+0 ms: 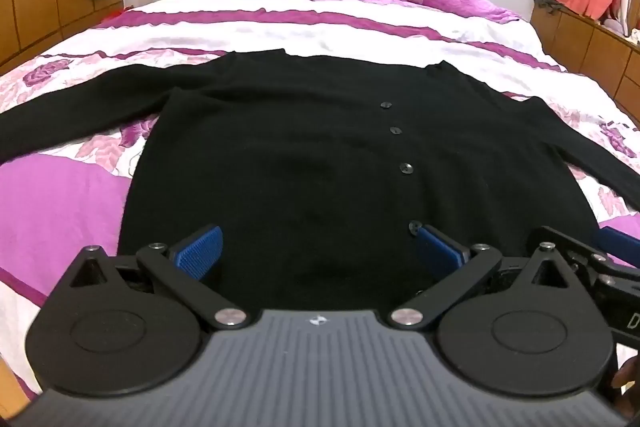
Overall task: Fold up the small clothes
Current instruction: 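Move the right gripper over the cuff of a cardigan sleeve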
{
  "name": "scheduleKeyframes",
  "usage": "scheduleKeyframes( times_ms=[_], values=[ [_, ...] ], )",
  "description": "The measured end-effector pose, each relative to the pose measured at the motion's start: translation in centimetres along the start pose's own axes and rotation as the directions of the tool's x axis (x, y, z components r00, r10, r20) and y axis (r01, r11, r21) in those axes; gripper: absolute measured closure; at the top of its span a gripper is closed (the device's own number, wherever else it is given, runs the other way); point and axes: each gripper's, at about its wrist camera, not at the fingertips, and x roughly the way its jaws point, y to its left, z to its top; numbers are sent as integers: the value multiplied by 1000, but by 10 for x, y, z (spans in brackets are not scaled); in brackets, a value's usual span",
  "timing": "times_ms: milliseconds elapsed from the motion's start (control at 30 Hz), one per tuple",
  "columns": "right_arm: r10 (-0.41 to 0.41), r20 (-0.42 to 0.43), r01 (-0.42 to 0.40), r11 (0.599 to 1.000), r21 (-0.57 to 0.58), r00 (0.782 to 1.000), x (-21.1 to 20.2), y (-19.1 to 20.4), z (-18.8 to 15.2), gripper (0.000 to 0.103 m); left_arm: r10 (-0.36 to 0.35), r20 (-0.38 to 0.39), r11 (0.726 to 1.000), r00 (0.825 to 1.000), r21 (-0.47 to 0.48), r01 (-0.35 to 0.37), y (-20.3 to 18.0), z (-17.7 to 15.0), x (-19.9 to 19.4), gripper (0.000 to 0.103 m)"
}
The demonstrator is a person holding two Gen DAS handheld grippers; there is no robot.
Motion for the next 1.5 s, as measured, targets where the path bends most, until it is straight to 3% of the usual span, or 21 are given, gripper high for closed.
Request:
scheduleKeyframes(
  times_ms=[433,867,1300,1500],
  values=[
    [-7,-2,7,1000,23,1000,-8,0,3,0,-19,6,1000,1000,-5,19,-2,6,-7,0],
    [15,5,-16,993,120,1000,-7,-38,18,0,-39,8,999,999,20,39,-13,24,1,0],
    [-108,18,98,952,291,994,3,-112,21,0,-1,-5,997,1000,71,1,-30,37,22,0],
    [-180,32,155,914,374,983,7,-155,24,0,19,6,995,1000,99,-19,-45,53,44,0]
  ],
)
